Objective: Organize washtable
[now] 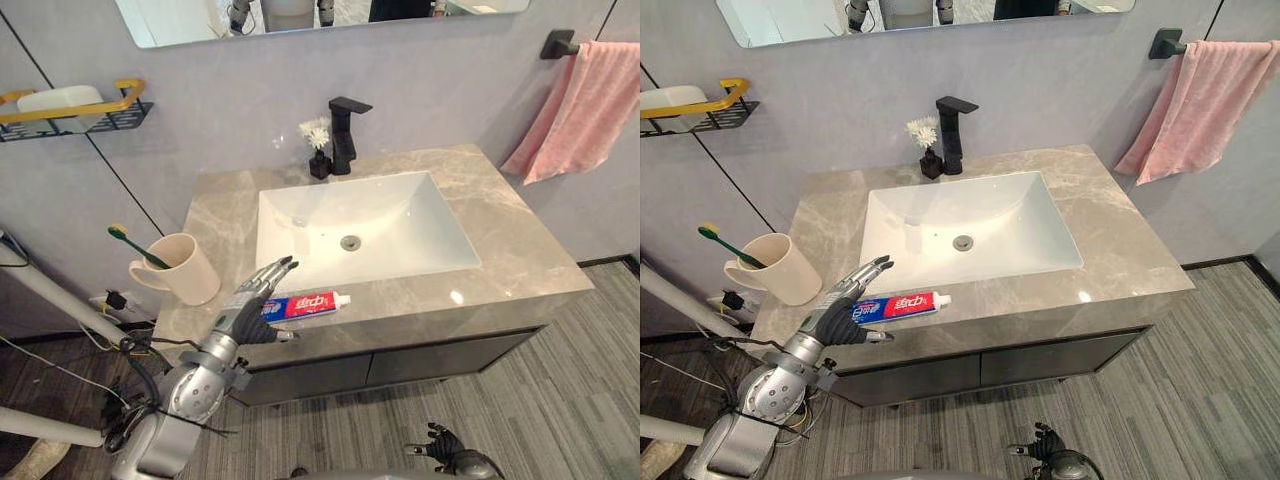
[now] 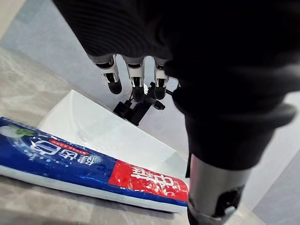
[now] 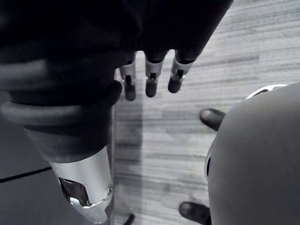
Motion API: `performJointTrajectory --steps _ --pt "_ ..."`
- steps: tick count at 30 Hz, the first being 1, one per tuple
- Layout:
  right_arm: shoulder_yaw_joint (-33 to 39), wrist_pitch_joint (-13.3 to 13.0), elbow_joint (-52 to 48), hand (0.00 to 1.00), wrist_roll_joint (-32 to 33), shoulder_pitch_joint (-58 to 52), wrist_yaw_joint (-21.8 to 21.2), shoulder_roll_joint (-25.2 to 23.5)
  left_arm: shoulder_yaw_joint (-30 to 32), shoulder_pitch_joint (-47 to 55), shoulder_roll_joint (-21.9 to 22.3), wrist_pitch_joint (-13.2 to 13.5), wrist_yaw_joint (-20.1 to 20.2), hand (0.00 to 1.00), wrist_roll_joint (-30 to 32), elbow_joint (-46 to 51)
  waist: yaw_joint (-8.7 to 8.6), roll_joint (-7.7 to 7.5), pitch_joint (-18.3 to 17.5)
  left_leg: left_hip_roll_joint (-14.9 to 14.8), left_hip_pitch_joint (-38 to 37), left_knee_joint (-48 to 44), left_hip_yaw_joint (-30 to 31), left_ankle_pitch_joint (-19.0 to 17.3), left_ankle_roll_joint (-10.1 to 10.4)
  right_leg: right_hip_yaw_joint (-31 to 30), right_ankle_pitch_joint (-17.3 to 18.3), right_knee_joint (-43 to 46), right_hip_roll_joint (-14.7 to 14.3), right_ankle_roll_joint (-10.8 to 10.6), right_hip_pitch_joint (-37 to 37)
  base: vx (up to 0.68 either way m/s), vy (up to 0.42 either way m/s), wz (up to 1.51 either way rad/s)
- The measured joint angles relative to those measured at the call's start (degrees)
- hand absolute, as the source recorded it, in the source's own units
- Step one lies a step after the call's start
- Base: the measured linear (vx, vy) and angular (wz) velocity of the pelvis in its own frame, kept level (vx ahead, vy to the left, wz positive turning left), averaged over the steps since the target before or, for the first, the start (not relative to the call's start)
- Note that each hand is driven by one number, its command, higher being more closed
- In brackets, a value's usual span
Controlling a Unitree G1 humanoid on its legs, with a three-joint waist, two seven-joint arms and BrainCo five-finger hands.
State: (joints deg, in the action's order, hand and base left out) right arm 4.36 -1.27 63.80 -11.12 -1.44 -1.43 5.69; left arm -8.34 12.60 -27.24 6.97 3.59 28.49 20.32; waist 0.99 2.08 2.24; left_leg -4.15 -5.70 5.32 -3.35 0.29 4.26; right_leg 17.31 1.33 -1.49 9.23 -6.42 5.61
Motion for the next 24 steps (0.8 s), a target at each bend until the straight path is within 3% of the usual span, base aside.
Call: performJointTrajectory --steps 6,16,24 --pt "0.09 -0.17 -0.02 0.00 -0.02 0.00 0.00 0.39 0.12 0.53 0.42 -0.12 -0.09 0.00 2.86 0.02 0.02 0.74 -0.04 -0.22 0.20 0.00 -0.49 -0.06 0.09 -0.46 -0.09 0.01 -0.22 0.10 -0.83 -0.02 -0.003 -0.05" --pt "-0.23 -0.71 -2.56 0.00 -0.75 -1.24 0.11 0.30 2.51 2.62 6.75 -1.67 -3.56 0.00 7.58 0.01 0.00 0.80 -0.02 -1.06 1.01 0.00 -2.00 -0.29 0.44 -1.88 -0.80 -0.70 -1.13 0.45 -1.94 -0.01 -0.003 -0.07" --pt "-0.24 -0.70 -5.48 0.00 -0.77 -2.48 0.11 0.09 6.54 3.46 10.64 -3.41 -3.59 0.00 7.83 -0.12 0.03 0.77 0.00 -1.28 0.95 -0.01 -3.27 -0.51 0.73 -3.02 -0.84 -0.73 -1.33 0.44 -2.48 -0.01 0.001 -0.07"
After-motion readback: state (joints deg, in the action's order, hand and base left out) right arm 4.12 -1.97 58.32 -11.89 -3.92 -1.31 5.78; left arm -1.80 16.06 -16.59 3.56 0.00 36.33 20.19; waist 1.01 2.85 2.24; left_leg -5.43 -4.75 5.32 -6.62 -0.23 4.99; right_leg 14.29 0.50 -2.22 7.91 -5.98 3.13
